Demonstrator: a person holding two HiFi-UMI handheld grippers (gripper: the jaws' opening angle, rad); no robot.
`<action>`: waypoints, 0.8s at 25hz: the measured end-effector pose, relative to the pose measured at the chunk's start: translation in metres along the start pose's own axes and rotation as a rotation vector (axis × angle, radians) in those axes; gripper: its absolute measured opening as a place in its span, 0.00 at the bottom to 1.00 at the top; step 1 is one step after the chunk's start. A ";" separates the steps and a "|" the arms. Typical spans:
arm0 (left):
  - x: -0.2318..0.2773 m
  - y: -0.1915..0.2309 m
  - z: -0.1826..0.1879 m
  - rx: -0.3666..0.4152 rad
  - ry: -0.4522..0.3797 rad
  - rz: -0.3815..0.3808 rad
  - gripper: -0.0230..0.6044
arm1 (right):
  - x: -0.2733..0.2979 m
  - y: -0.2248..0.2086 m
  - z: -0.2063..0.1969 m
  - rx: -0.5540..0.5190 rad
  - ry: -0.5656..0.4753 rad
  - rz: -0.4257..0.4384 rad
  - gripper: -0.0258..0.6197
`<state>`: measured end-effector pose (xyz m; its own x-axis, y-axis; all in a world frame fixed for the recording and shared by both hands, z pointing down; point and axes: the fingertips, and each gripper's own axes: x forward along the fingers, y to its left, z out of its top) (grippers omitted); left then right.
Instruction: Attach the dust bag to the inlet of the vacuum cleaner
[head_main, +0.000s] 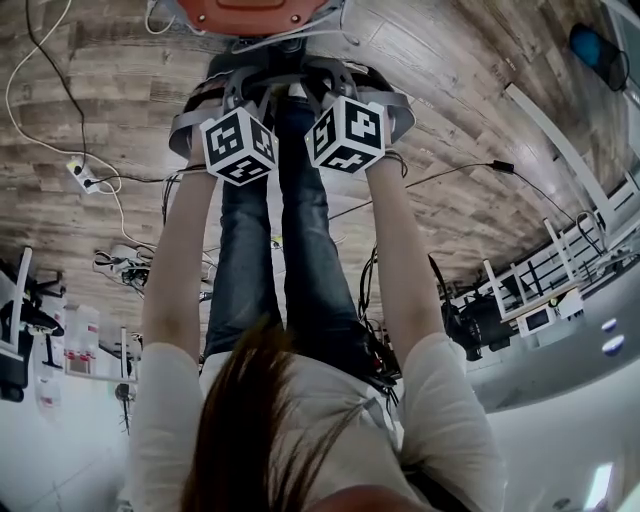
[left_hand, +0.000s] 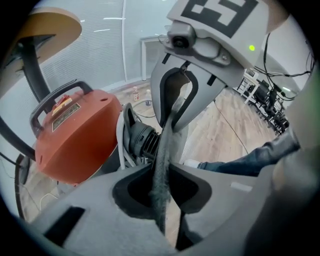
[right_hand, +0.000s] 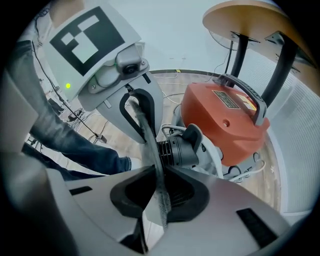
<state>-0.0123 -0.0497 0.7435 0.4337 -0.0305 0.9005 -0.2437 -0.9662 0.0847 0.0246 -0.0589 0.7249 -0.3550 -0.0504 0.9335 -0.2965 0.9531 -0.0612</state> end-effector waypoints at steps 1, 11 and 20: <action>0.000 0.000 -0.001 0.003 0.001 -0.005 0.14 | 0.001 0.000 0.001 0.000 -0.005 0.007 0.13; 0.004 0.018 0.005 0.059 0.060 -0.058 0.20 | -0.003 0.003 -0.003 0.246 -0.098 -0.067 0.12; 0.005 0.011 0.003 -0.079 0.009 -0.011 0.16 | 0.000 -0.007 -0.002 0.025 -0.030 -0.025 0.14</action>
<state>-0.0100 -0.0614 0.7471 0.4293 -0.0176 0.9030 -0.3070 -0.9431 0.1275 0.0287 -0.0644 0.7262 -0.3729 -0.0838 0.9241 -0.3279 0.9436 -0.0468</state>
